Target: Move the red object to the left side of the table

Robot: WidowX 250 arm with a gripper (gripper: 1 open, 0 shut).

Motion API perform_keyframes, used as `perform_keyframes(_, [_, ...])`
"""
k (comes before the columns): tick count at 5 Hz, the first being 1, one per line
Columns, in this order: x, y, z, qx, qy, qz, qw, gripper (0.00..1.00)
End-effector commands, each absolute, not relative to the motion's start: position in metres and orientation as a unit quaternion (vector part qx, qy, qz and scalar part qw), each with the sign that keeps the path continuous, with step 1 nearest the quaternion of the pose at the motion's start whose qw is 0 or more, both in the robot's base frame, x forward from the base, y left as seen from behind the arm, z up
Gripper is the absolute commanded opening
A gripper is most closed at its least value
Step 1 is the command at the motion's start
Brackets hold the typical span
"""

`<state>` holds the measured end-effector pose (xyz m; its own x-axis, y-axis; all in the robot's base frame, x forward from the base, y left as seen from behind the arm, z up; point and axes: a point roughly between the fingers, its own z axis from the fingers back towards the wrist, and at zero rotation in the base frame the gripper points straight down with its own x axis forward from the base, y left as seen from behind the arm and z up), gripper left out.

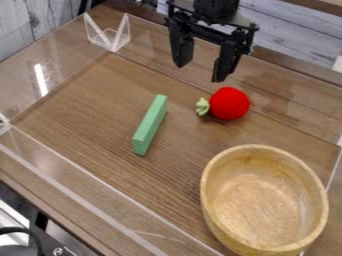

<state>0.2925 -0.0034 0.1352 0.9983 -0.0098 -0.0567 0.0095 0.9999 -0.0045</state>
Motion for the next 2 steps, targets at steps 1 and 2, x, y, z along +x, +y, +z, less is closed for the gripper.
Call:
perform_keyframes(1, [0.290,-0.004,0.133,0.002,0.030,-0.092,0.995,1.00])
perform_keyframes(2, [0.306,-0.017,0.124,0.010,0.024,-0.216,0.976,1.00])
